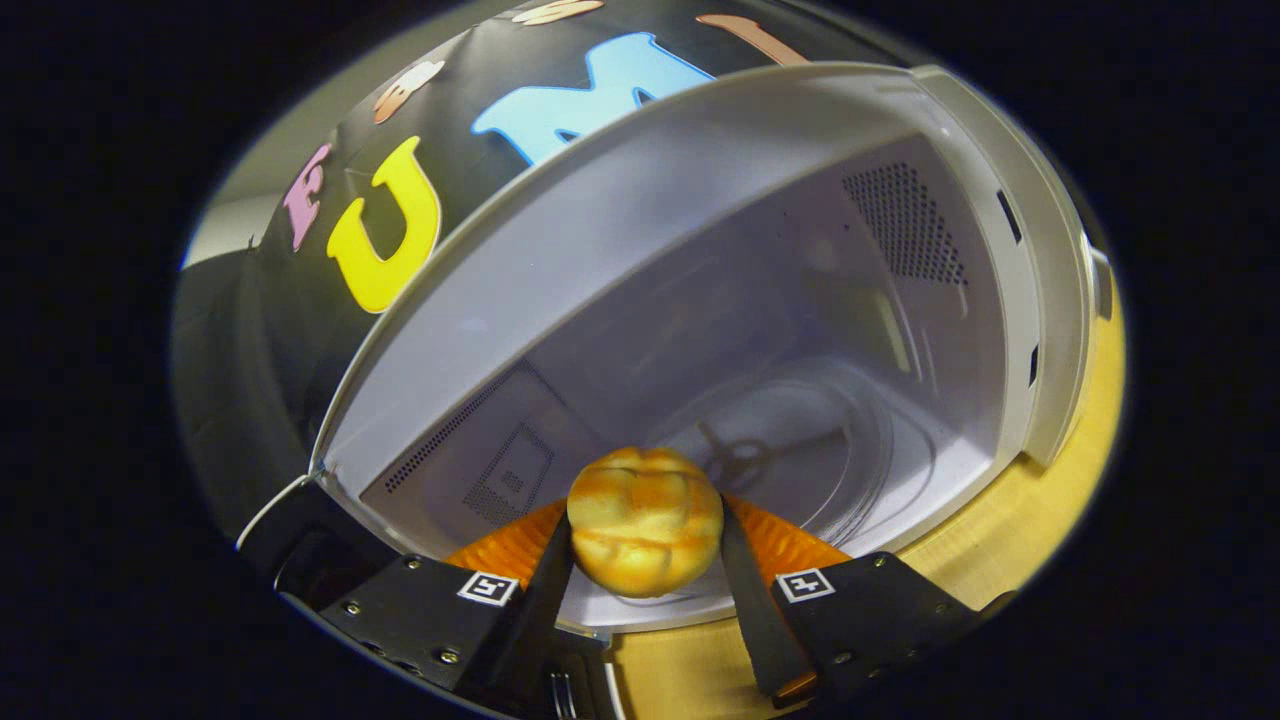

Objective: Open the microwave, put the food inside, and close the microwave door.

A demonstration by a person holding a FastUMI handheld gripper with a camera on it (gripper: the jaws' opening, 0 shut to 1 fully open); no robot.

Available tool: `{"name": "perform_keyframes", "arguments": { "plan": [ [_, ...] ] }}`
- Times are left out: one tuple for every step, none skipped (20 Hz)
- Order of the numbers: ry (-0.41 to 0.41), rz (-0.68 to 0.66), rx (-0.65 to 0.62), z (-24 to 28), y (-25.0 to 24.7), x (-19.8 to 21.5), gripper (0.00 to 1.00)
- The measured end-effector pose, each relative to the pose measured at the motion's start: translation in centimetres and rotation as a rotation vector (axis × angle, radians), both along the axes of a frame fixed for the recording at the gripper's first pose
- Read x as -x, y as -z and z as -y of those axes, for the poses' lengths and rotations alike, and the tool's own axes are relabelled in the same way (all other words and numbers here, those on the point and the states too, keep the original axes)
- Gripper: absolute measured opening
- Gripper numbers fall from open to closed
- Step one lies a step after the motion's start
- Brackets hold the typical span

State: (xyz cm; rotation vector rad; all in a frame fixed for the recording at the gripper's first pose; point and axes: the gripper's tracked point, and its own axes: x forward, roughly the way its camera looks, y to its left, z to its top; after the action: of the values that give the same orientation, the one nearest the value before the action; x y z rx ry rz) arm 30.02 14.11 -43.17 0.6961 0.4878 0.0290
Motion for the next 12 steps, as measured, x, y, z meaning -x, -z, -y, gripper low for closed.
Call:
{"name": "perform_keyframes", "arguments": {
  "plan": [
    [0.011,0.001,-0.015,-0.2,0.1,-0.3,0.79],
    [0.021,0.011,-0.008,-0.3,0.2,-0.6,0.79],
    [0.033,0.024,0.008,-0.2,0.1,-1.1,0.83],
    [0.049,0.023,0.029,0.2,0.5,-1.4,0.83],
    [0.059,0.013,0.025,0.5,1.0,-1.5,0.85],
    [0.065,-0.006,0.010,0.6,1.6,-1.6,0.85],
    [0.067,-0.025,-0.003,0.6,2.2,-1.6,0.85],
    [0.065,-0.046,-0.007,0.6,3.0,-1.5,0.85],
    [0.066,-0.016,0.003,0.9,2.4,-1.6,0.85],
    [0.080,-0.026,0.034,1.2,2.7,-1.6,0.86],
    [0.088,-0.028,0.059,1.6,2.8,-1.6,0.88],
    [0.100,-0.030,0.069,2.1,2.9,-1.6,0.88]
  ]
}}
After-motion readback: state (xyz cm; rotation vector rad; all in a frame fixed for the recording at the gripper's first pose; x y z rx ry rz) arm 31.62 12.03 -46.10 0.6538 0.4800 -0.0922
